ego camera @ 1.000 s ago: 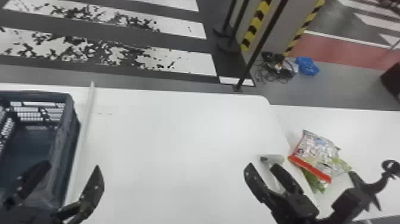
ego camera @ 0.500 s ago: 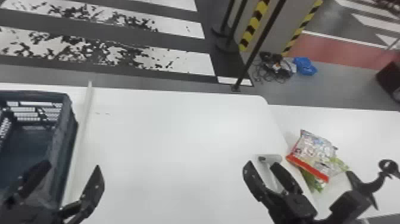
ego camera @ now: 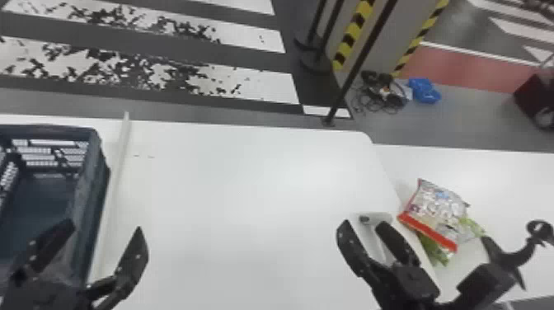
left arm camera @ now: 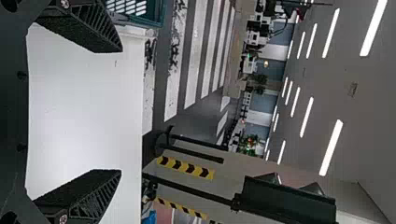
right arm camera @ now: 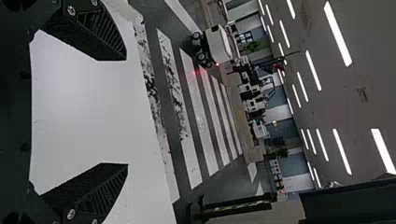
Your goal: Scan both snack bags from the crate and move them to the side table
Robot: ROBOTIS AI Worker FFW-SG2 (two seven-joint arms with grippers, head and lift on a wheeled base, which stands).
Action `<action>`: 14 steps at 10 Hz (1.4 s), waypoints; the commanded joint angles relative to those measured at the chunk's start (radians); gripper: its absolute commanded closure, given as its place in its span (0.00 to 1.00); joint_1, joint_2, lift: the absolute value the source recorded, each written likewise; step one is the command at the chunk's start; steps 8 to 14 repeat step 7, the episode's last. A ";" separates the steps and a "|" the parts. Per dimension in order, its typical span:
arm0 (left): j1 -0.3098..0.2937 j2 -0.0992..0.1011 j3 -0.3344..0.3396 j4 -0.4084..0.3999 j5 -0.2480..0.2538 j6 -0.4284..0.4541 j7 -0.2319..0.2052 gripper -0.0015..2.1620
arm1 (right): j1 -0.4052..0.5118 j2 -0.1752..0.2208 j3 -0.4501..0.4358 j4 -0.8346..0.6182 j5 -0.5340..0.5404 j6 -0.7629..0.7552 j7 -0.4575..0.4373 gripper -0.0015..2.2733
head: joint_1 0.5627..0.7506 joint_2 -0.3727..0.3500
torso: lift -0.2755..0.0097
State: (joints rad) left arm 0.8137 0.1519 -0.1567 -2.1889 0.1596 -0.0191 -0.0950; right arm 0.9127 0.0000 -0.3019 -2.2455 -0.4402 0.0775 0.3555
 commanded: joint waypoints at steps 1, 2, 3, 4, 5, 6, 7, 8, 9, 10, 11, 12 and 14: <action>-0.001 0.000 0.000 0.000 0.000 0.000 0.000 0.03 | 0.000 0.001 0.000 0.000 0.000 -0.005 0.000 0.05 | 0.70 0.10 | 0.86; -0.001 0.000 0.000 -0.002 0.000 0.003 0.000 0.03 | 0.000 0.001 0.000 -0.002 0.000 -0.005 0.002 0.05 | 0.70 0.10 | 0.86; -0.001 0.002 0.000 -0.002 0.000 0.009 0.000 0.03 | 0.000 0.001 0.001 -0.002 0.000 -0.008 0.002 0.05 | 0.70 0.10 | 0.86; -0.002 0.002 0.000 -0.003 0.000 0.015 0.000 0.03 | 0.000 0.001 0.001 -0.002 0.000 -0.011 0.002 0.05 | 0.70 0.10 | 0.86; -0.007 0.002 0.000 -0.003 0.000 0.022 0.000 0.03 | 0.000 0.001 0.001 -0.005 0.000 -0.011 0.003 0.05 | 0.70 0.10 | 0.86; -0.011 0.002 0.000 -0.003 0.000 0.025 0.000 0.03 | 0.000 0.001 0.001 -0.005 0.000 -0.014 0.007 0.05 | 0.70 0.10 | 0.86; -0.015 0.002 0.000 -0.003 0.000 0.031 0.000 0.03 | 0.000 0.001 0.001 -0.005 0.000 -0.014 0.007 0.05 | 0.70 0.11 | 0.86; -0.015 0.002 0.000 -0.003 0.000 0.031 0.000 0.03 | 0.000 0.001 0.001 -0.005 0.000 -0.014 0.007 0.05 | 0.70 0.11 | 0.86; -0.015 0.002 0.000 -0.003 0.000 0.031 0.000 0.03 | 0.000 0.001 0.001 -0.005 0.000 -0.014 0.007 0.05 | 0.70 0.11 | 0.86; -0.015 0.002 0.000 -0.003 0.000 0.031 0.000 0.03 | 0.000 0.001 0.001 -0.005 0.000 -0.014 0.007 0.05 | 0.70 0.11 | 0.86; -0.015 0.002 0.000 -0.003 0.000 0.031 0.000 0.03 | 0.000 0.001 0.001 -0.005 0.000 -0.014 0.007 0.05 | 0.70 0.11 | 0.86; -0.015 0.002 0.000 -0.003 0.000 0.031 0.000 0.03 | 0.000 0.001 0.001 -0.005 0.000 -0.014 0.007 0.05 | 0.70 0.11 | 0.86; -0.015 0.002 0.000 -0.003 0.000 0.031 0.000 0.03 | 0.000 0.001 0.001 -0.005 0.000 -0.014 0.007 0.05 | 0.70 0.11 | 0.86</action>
